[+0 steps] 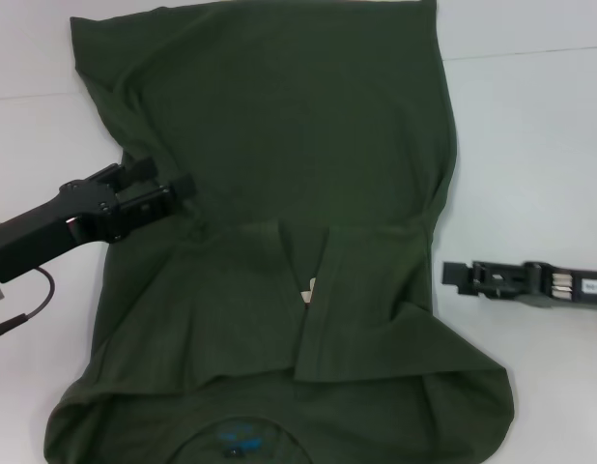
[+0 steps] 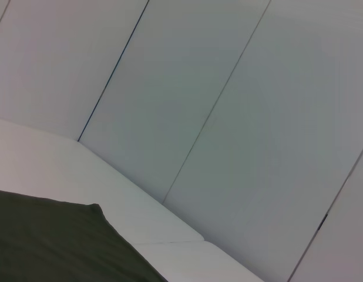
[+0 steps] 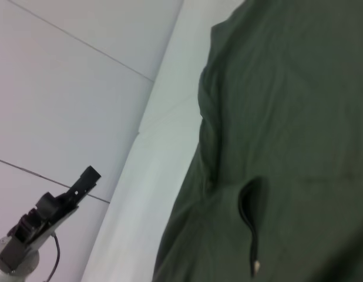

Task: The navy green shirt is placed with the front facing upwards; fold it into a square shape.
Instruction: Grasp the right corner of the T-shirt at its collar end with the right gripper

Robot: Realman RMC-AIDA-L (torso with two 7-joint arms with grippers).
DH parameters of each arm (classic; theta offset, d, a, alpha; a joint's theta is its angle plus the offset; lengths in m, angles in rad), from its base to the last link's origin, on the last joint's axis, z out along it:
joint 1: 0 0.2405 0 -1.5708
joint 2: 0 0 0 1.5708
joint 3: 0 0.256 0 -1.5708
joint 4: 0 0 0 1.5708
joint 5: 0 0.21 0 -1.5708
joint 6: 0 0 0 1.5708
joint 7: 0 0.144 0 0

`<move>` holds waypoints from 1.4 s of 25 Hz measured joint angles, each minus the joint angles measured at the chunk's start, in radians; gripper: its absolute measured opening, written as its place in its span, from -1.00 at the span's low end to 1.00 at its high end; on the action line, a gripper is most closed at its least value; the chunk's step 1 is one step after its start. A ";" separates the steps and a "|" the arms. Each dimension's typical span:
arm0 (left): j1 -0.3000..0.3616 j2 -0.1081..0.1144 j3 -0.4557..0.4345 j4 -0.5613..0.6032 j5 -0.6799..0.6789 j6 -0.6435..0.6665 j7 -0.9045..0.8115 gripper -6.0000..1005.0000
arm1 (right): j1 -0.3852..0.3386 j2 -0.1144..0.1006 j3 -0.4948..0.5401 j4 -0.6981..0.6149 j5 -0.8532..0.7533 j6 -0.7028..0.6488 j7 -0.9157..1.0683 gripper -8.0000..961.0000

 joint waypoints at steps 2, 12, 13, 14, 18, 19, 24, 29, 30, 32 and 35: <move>-0.001 0.000 0.000 -0.001 0.000 -0.001 0.000 0.80 | -0.020 -0.009 -0.004 0.000 -0.002 -0.017 0.005 0.89; -0.001 -0.001 -0.002 -0.002 -0.002 -0.003 0.002 0.80 | -0.088 -0.034 -0.005 0.002 -0.031 -0.025 0.012 0.88; -0.001 -0.002 -0.002 -0.002 -0.002 -0.003 0.002 0.80 | -0.089 -0.034 -0.005 0.002 -0.038 -0.023 0.011 0.88; -0.002 -0.002 -0.001 -0.002 -0.002 -0.003 0.003 0.80 | -0.090 -0.034 -0.005 0.003 -0.043 -0.018 0.010 0.88; -0.002 -0.003 -0.001 -0.002 -0.002 -0.003 0.005 0.80 | -0.087 -0.034 -0.009 0.007 -0.062 0.002 0.012 0.88; -0.002 -0.003 -0.001 -0.002 -0.002 -0.003 0.006 0.80 | -0.083 -0.032 -0.009 0.008 -0.071 0.006 0.013 0.88; 0.001 -0.003 -0.002 -0.003 -0.002 -0.003 0.007 0.80 | -0.067 -0.022 -0.009 0.009 -0.105 0.018 0.017 0.87; 0.002 -0.003 -0.002 -0.004 -0.002 -0.003 0.006 0.80 | -0.062 -0.021 -0.009 0.011 -0.121 0.019 0.021 0.86; 0.002 -0.003 -0.002 -0.004 -0.002 -0.003 0.006 0.80 | -0.062 -0.022 -0.009 0.012 -0.123 0.019 0.022 0.86; 0.002 -0.003 -0.002 -0.004 -0.002 -0.003 0.006 0.80 | -0.063 -0.024 -0.009 0.018 -0.125 0.019 0.023 0.74; 0.003 -0.003 -0.002 -0.010 -0.002 -0.003 0.007 0.80 | -0.062 -0.030 -0.010 0.033 -0.137 0.020 0.023 0.50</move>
